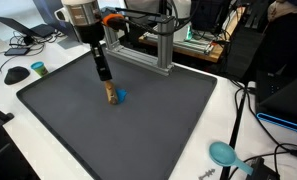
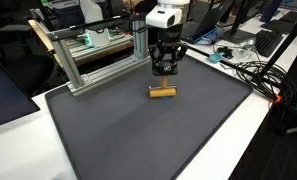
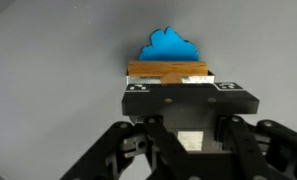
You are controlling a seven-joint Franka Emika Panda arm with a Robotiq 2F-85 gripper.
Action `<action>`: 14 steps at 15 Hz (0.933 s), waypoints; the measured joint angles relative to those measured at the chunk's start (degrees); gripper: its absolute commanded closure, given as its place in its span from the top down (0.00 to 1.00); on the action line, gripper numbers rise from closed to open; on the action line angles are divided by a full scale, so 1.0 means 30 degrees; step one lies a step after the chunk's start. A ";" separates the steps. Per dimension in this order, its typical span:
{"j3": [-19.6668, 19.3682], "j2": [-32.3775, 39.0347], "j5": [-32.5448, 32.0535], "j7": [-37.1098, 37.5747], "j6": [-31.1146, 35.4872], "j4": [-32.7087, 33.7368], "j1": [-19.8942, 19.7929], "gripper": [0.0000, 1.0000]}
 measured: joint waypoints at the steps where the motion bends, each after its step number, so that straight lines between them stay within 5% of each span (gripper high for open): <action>1: 0.0020 0.0004 0.0015 -0.0017 -0.0094 0.0028 -0.0004 0.22; 14: 0.0186 0.0084 0.0287 -0.0239 -0.1086 0.0374 -0.0067 0.22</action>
